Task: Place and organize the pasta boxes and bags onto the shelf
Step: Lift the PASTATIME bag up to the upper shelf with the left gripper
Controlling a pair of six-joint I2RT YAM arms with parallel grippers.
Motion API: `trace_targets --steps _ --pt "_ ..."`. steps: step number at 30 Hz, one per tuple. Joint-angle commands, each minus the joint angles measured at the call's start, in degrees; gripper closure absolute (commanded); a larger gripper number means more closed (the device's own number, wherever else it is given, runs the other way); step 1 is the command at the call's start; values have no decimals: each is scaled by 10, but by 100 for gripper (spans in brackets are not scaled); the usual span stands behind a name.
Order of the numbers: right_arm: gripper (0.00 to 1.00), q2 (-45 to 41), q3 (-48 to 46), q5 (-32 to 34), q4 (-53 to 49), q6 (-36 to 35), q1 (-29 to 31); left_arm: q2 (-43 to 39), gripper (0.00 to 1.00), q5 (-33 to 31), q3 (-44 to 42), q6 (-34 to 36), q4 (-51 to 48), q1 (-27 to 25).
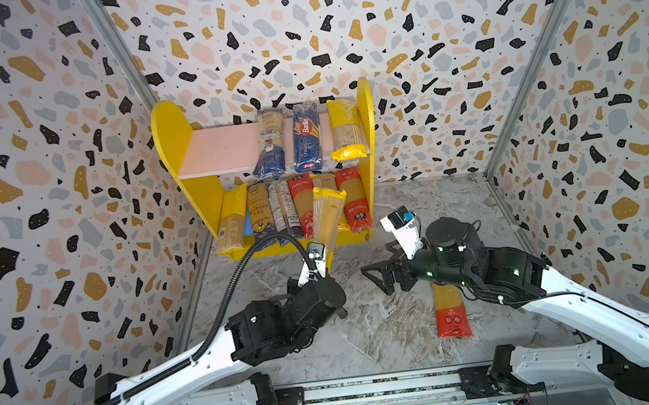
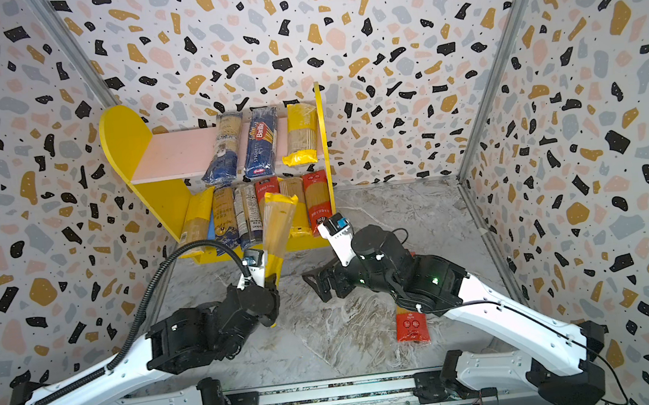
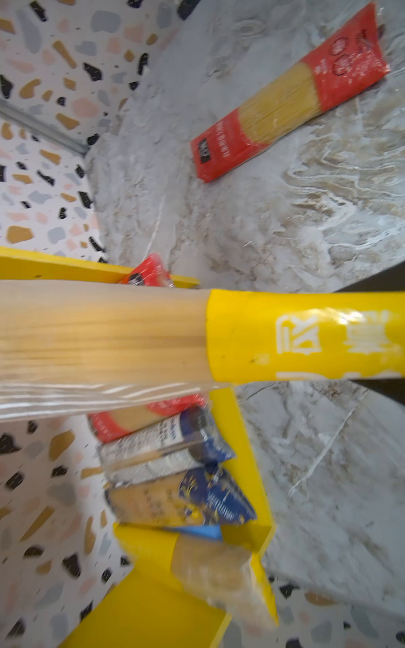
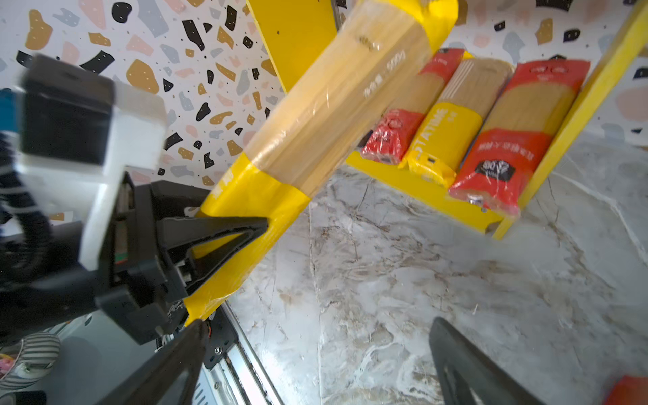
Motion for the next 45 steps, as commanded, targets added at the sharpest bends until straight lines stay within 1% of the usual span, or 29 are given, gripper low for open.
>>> trace_targets --steps 1,7,10,18,20,22,23,26,29,33,37,39,42,45 --pt "1 36 70 30 1 -32 15 -6 100 -105 68 40 0 0" --pt "1 105 193 43 -25 -67 35 -7 100 -167 150 99 17 0" --pt "1 128 239 45 -36 -81 38 -2 100 -199 194 130 23 0" --pt "1 179 320 52 -49 -114 38 13 100 -248 265 243 94 0" --pt "1 194 343 56 -55 -119 39 22 100 -259 274 273 116 6" --pt "1 208 365 62 -58 -123 38 39 100 -249 295 295 126 26" --pt "1 214 373 63 -58 -125 38 46 100 -227 307 302 126 45" --pt "1 232 397 66 -56 -131 37 77 100 -144 348 316 122 135" --pt "1 252 423 60 -56 -137 33 118 100 -49 400 326 107 237" --pt "1 278 462 48 -63 -141 20 183 100 46 490 344 89 342" --pt "1 298 488 20 -64 -139 -7 262 100 170 590 337 62 454" --pt "1 310 504 2 -62 -137 -21 298 100 207 628 326 50 500" --pt "1 331 534 -21 -64 -137 -34 327 100 270 639 308 60 557" --pt "1 353 569 -25 -80 -142 -43 341 100 302 637 306 75 585"
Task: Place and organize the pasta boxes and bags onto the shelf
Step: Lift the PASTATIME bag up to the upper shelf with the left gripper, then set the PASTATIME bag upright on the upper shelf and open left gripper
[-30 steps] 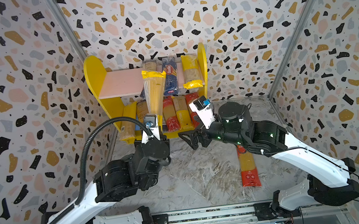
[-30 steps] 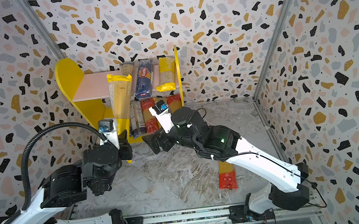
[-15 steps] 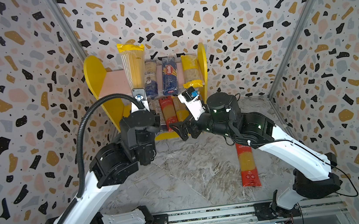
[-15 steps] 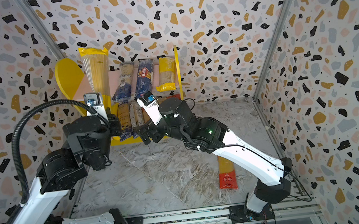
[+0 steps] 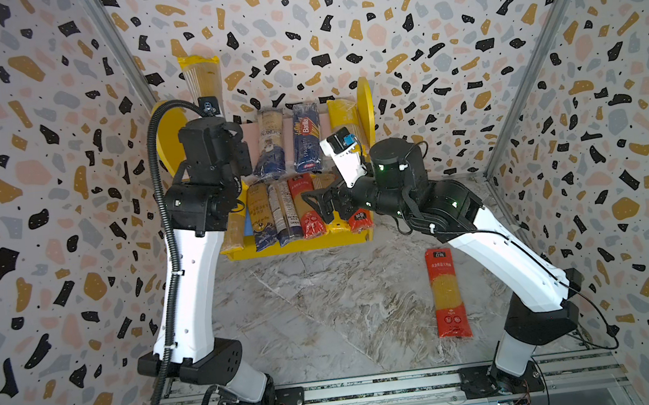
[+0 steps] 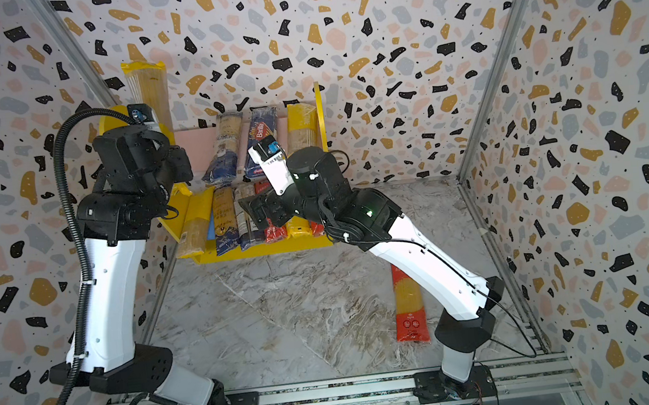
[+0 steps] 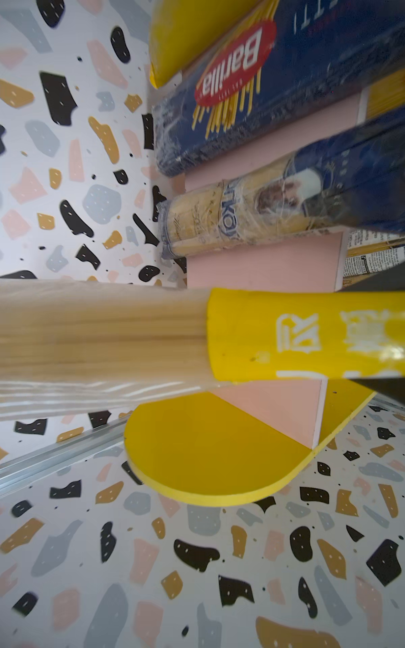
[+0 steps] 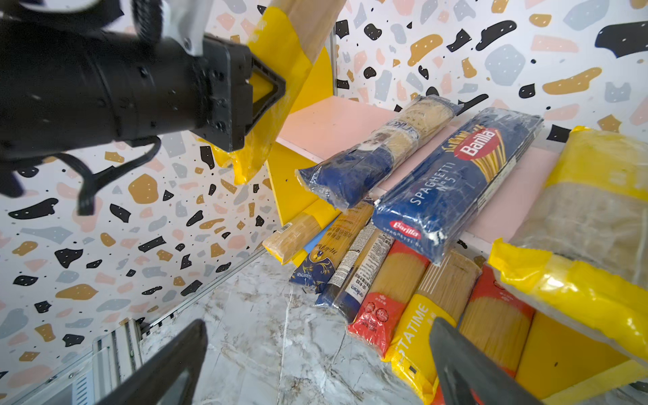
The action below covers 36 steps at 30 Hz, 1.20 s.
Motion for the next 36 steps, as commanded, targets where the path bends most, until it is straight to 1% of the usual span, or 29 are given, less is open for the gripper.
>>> trace_targets --steps 1,4,7,11,22,30,31,33,34,35,36 --pt "1 10 40 -21 -21 -9 -6 -7 100 72 32 -7 90 24" --pt "1 13 37 -28 -23 -8 -17 15 100 118 67 -11 87 54" --pt "1 17 37 -48 -16 -5 -26 41 100 135 106 -8 77 65" --pt "1 23 30 -63 -7 -6 -28 58 100 160 109 -10 88 73" --pt "1 10 -21 -53 15 0 -28 88 100 187 119 -7 105 80" --pt "1 -7 -52 -48 28 5 -30 99 99 190 119 -11 107 81" --pt "1 -10 -58 -48 31 4 -30 99 93 189 116 -11 109 81" --pt "1 -19 -71 -48 37 5 -30 99 85 189 112 -11 112 81" --pt "1 -22 -76 -47 39 6 -30 100 76 189 111 -11 113 81" --pt "1 -26 -83 -44 42 6 -31 99 63 190 111 -13 113 81" --pt "1 -30 -88 -43 43 6 -30 98 54 193 109 -13 115 82"
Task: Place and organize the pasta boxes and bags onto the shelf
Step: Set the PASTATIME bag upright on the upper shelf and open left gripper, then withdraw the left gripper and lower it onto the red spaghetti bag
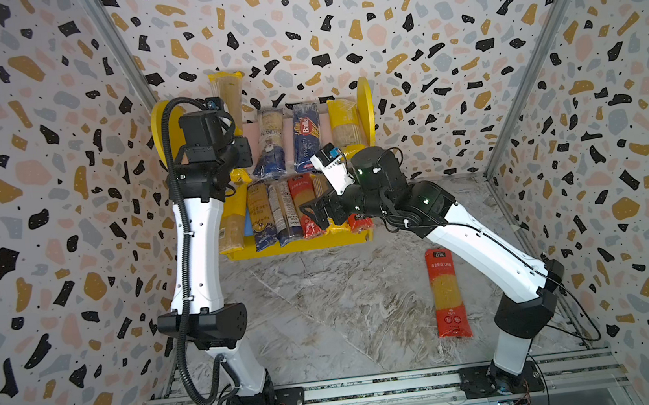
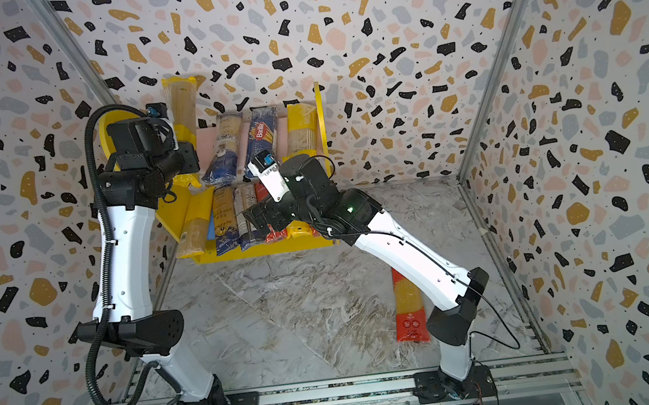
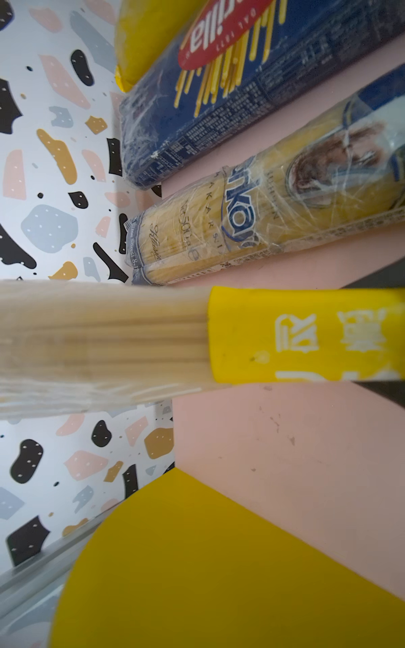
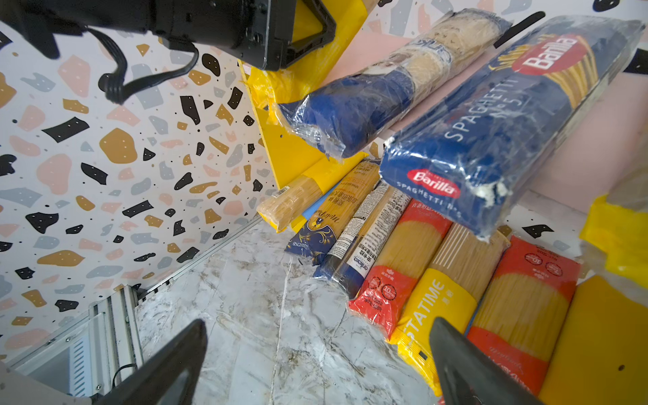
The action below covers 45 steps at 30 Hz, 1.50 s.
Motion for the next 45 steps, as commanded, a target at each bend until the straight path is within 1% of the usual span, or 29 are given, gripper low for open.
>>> trace_targets --steps 1,3,11,14,19,22,26,29,31,35,39,45 --pt "1 -46 -9 10 22 6 -2 -20 48 8 20 -8 117 6" --pt "1 -53 -18 16 24 8 -3 -25 37 11 14 -12 122 6" --pt "1 -83 -53 22 35 10 -5 -55 35 9 -4 -15 115 6" --pt "1 -95 -69 27 38 12 -6 -81 33 6 -27 -20 119 5" --pt "1 -139 -127 39 56 17 -5 -166 28 11 -131 -42 167 5" --pt "1 -175 -175 60 63 23 -6 -223 28 22 -196 -61 193 5" --pt "1 -226 -250 118 60 25 -7 -289 28 42 -277 -94 221 3" --pt "1 -264 -306 146 54 38 -14 -323 27 52 -325 -112 230 -7" --pt "1 -290 -343 155 53 52 -20 -338 27 47 -349 -116 227 -22" --pt "1 -349 -411 174 43 82 -34 -363 26 6 -392 -114 217 -81" --pt "1 -399 -454 194 24 104 -44 -381 26 -13 -432 -119 216 -135" --pt "1 -449 -492 224 -3 133 -51 -402 26 -88 -505 -131 212 -253"
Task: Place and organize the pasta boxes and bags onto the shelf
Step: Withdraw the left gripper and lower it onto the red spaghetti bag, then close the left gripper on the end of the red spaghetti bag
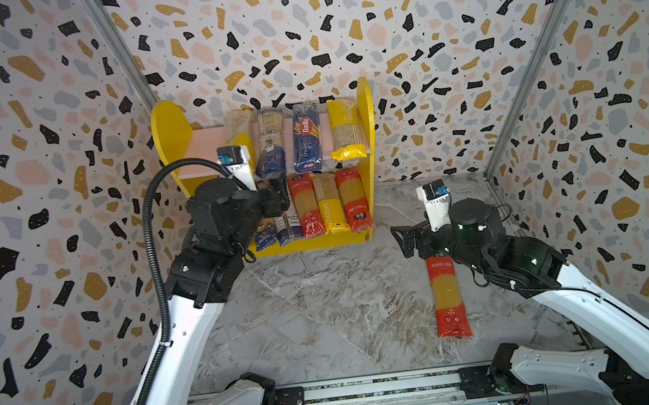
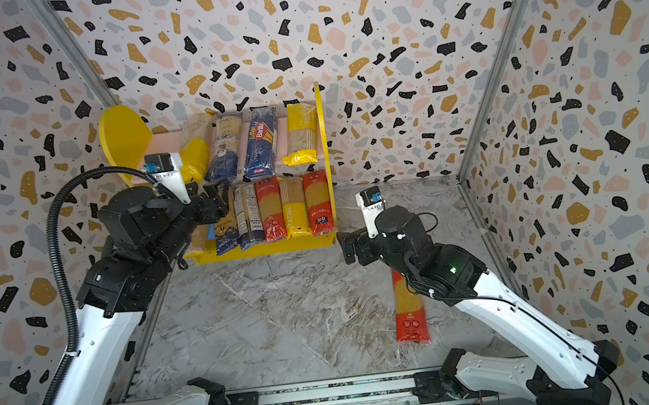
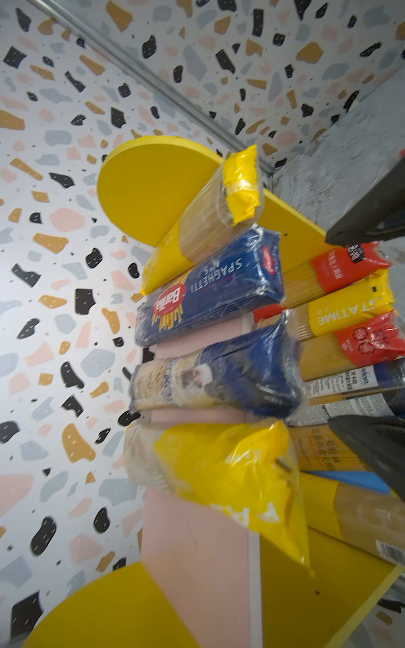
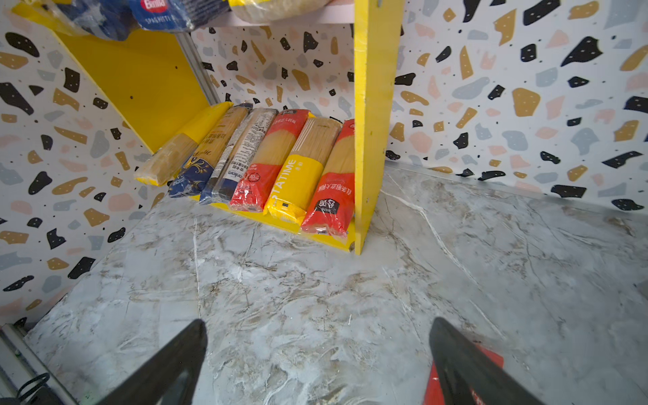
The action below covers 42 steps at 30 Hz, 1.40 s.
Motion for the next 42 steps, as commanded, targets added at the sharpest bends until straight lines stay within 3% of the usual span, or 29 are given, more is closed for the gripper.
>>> trace_targets --steps 1,4,8,19,25,27,38,42 --pt "1 -25 -10 33 -26 31 -3 -24 26 -57 -44 -23 20 -59" --pt "1 -44 -24 54 -43 51 -3 -44 26 -73 -115 -56 43 -126" --pt "1 -75 -44 90 -69 80 -4 -45 27 -149 -186 -89 45 -228" --pt "1 -112 -37 188 -160 133 -6 38 22 -205 -300 -187 157 -401" --pt "1 -98 -18 207 -203 151 -15 134 14 -209 -334 -236 269 -434" --pt "1 -94 -19 211 -212 158 -16 173 0 -211 -321 -255 279 -441" --pt "1 -112 -53 222 -193 166 -37 369 1 -185 -200 -266 275 -471" --pt "1 -93 -41 248 -237 191 -89 410 0 -176 -173 -289 278 -478"
